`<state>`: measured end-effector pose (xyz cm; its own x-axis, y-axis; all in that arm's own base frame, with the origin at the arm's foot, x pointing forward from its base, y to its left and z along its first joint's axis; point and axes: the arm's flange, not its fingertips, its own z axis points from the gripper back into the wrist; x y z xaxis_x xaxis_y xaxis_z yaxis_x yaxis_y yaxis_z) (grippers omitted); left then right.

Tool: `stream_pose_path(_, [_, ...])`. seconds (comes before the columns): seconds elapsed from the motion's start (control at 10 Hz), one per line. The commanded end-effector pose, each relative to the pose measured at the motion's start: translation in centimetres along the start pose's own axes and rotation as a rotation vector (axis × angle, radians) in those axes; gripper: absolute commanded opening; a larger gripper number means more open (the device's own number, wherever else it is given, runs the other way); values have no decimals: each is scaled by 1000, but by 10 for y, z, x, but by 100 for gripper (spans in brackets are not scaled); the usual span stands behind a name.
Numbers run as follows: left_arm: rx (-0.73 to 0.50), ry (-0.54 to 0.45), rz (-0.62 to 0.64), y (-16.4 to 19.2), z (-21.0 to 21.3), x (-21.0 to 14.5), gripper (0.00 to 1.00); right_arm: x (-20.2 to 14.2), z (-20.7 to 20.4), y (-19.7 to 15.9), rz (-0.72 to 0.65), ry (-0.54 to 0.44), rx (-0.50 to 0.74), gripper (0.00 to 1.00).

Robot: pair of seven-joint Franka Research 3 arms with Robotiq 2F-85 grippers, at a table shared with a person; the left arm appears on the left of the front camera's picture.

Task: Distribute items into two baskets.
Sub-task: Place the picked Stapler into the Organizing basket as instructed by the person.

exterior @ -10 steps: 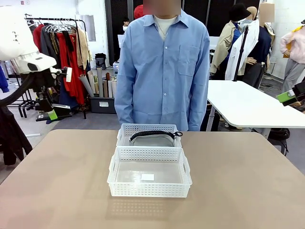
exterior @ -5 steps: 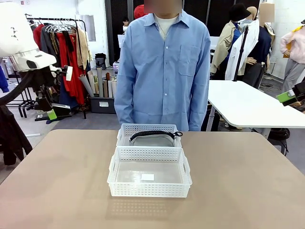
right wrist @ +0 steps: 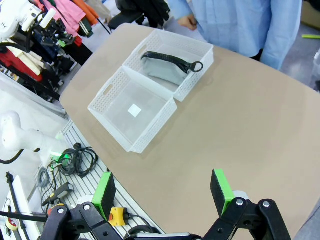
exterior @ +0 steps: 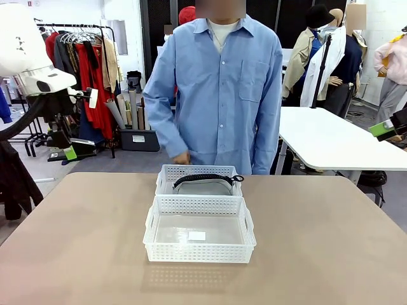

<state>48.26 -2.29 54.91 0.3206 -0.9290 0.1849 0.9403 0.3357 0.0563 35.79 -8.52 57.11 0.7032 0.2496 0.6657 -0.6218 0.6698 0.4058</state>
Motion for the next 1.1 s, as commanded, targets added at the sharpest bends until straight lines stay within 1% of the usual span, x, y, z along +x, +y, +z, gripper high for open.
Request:
stream_pose_path(0.0, [7,-2,1,0,3,-1,0,0,0,1,5,-1,0,100])
stream_pose_path(1.0, [7,-2,1,0,3,-1,0,0,0,1,5,-1,0,100])
